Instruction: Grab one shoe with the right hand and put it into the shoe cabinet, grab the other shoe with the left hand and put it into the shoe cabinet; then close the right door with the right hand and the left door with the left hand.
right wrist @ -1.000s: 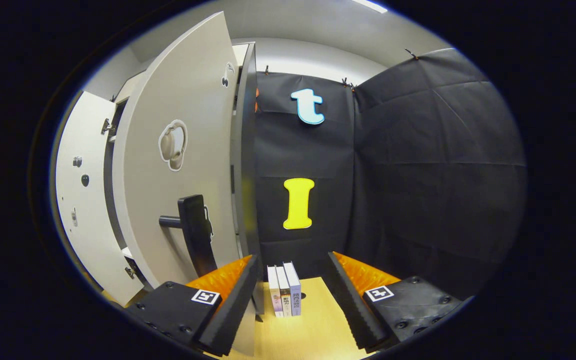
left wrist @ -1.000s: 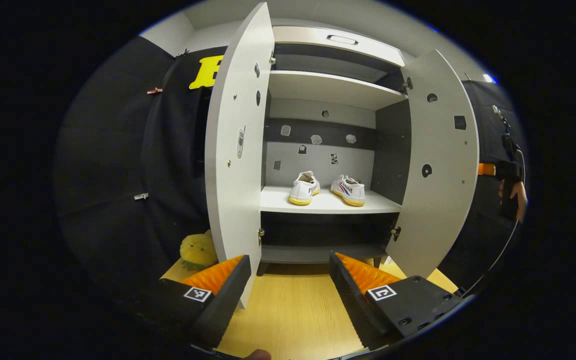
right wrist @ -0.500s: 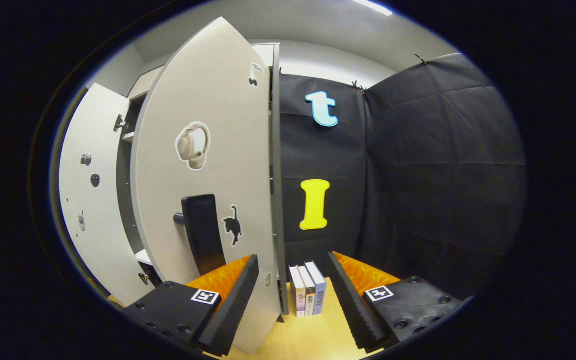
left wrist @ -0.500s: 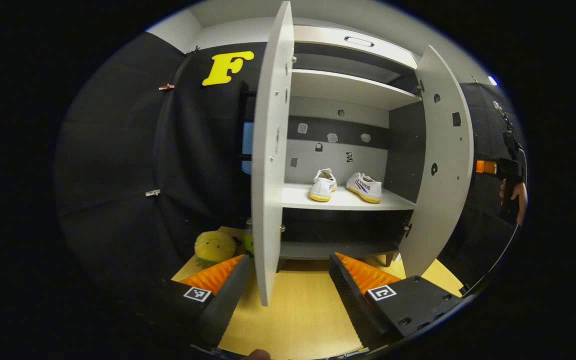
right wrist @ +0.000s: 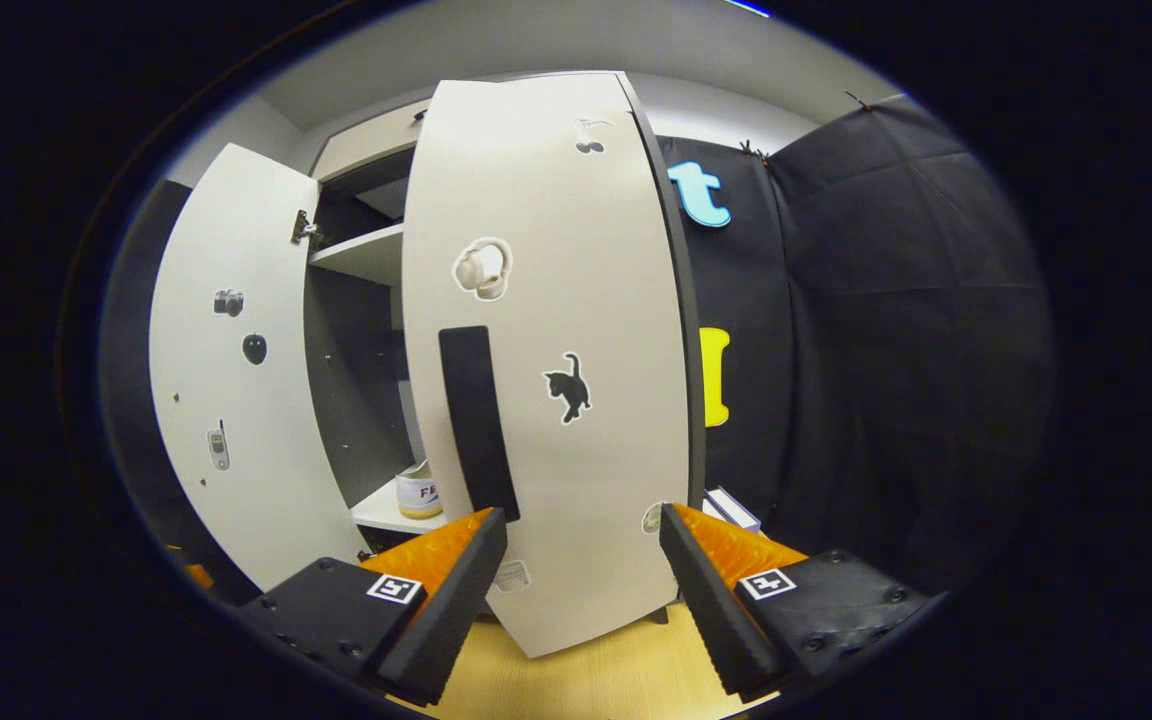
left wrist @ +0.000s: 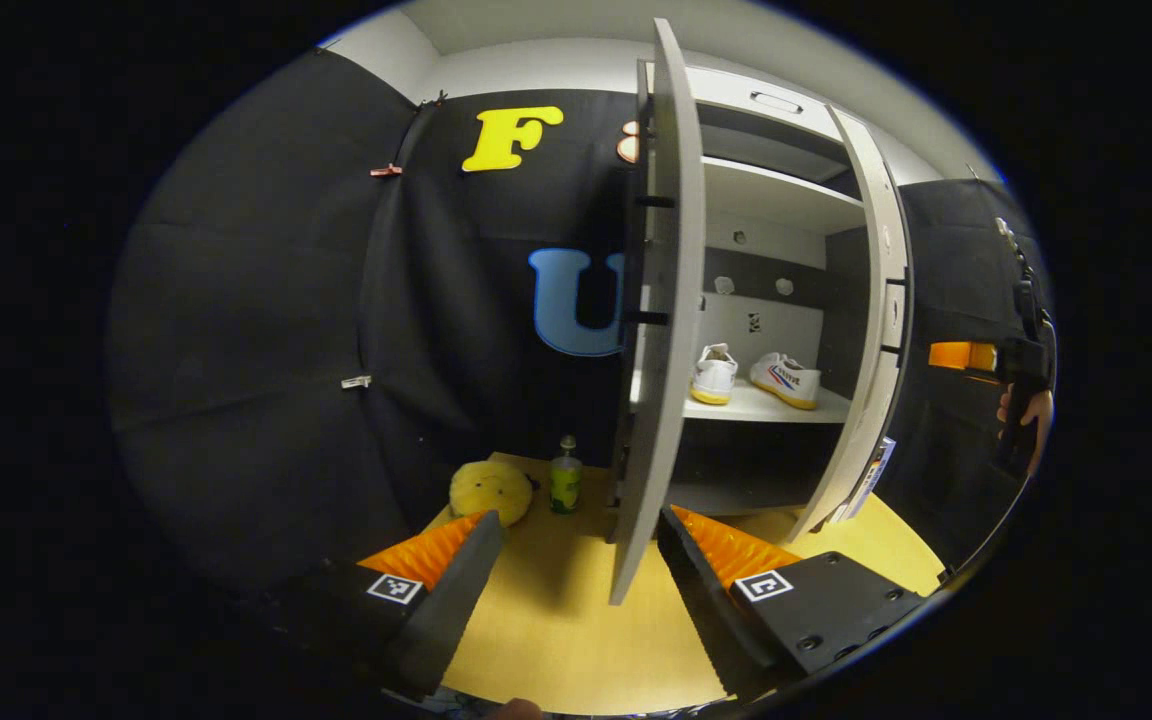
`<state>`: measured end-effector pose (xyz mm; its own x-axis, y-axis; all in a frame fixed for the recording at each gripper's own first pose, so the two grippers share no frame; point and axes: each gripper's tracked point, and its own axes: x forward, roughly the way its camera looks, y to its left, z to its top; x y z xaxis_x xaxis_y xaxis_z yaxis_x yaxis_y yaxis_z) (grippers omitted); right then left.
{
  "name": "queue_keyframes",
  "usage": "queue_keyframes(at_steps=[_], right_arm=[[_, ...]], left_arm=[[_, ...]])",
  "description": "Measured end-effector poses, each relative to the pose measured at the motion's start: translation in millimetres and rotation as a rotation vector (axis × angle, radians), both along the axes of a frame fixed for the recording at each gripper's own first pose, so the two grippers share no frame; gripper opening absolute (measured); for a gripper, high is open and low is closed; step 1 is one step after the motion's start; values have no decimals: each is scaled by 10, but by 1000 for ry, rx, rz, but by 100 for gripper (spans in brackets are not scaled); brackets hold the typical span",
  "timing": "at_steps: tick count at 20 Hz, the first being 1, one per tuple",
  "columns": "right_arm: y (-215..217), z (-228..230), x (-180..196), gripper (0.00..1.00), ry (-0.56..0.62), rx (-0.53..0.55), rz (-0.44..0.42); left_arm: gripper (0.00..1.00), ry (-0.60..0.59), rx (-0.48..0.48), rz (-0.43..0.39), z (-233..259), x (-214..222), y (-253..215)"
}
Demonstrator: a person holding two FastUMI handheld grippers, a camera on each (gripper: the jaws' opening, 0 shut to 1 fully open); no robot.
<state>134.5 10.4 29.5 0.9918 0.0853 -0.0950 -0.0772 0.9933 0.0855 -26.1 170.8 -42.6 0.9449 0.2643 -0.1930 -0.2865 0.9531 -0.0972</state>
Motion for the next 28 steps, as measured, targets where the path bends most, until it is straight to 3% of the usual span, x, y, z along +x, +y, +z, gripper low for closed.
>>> queue_keyframes(at_steps=[8,14,21,25,28], right_arm=[[94,-464,-723,99,65,-9,-41],[79,-622,-1031,99,87,-62,-75],[4,-660,-1096,99,123,-61,-90],[-128,-649,-991,99,128,-47,-97],[-214,-661,-865,99,129,-47,-81]], left_arm=[[97,-56,69,61,399,200,734],[98,-157,19,-11,1027,730,993],[98,-146,65,-42,1265,1267,1117],[97,-159,89,-79,1393,1389,917],[92,-165,139,-50,1485,1378,910]])
